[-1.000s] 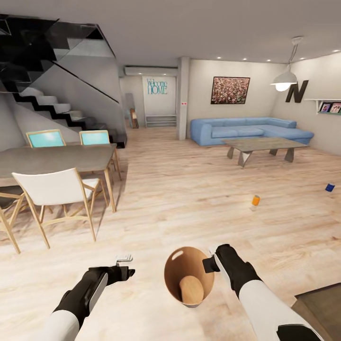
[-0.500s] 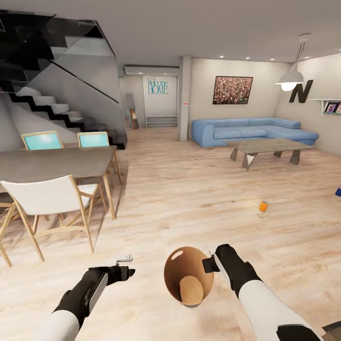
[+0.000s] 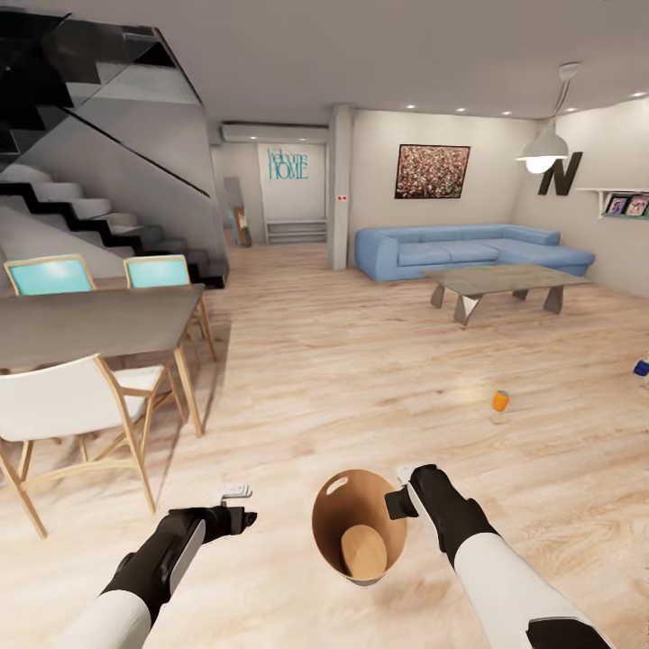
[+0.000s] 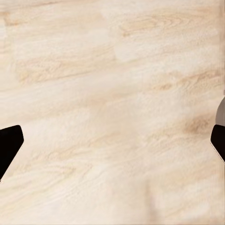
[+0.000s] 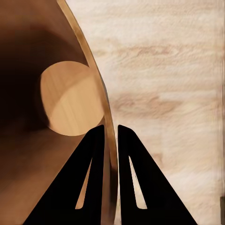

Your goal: Put the three can of soda from the living room inside the tash can in the kitchen.

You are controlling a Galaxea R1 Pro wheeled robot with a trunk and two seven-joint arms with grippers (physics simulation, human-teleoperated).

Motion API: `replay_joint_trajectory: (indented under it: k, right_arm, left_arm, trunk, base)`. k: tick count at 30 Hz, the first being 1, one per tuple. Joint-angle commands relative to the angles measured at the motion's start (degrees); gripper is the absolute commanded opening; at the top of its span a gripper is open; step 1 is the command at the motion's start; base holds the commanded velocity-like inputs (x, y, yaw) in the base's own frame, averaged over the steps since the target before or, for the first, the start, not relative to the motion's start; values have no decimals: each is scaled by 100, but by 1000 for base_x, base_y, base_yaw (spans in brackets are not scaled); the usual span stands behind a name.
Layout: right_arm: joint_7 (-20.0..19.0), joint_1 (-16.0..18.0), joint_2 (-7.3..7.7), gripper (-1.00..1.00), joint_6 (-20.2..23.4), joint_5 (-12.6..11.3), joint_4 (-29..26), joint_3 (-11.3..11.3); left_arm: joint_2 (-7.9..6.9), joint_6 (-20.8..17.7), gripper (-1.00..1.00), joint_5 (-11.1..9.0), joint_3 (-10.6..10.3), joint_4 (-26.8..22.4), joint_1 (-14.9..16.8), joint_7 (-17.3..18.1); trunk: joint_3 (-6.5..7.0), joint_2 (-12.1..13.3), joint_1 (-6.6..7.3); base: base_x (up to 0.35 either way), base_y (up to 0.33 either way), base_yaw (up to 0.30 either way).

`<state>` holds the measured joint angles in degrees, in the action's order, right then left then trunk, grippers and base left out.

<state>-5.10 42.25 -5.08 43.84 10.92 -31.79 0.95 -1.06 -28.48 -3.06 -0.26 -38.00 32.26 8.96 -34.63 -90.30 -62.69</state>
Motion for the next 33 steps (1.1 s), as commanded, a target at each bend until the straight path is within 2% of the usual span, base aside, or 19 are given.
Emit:
replay_joint_trajectory:
  k: [1,7,26,33]
  right_arm:
    - [-26,2,-1,-100,2,-79,-3,-7]
    - [-26,2,-3,-100,2,-81,-3,-7]
    - [-26,2,-14,-100,2,-80,-3,-3]
    - [-26,2,-18,-100,2,-81,-2,-6]
  left_arm:
    - [0,4,100,1,0,1,0,-3]
    - [5,9,100,3,-2,2,0,-6]
    - [9,14,100,-1,-11,3,0,-13]
    - [14,18,100,-1,-17,1,0,-15]
  trunk:
    - [1,0,0]
    - [1,0,0]
    - [1,0,0]
    - [1,0,0]
  base:
    - [345,1,-249]
    - [345,24,-203]
    - [345,82,-14]
    - [345,80,-182]
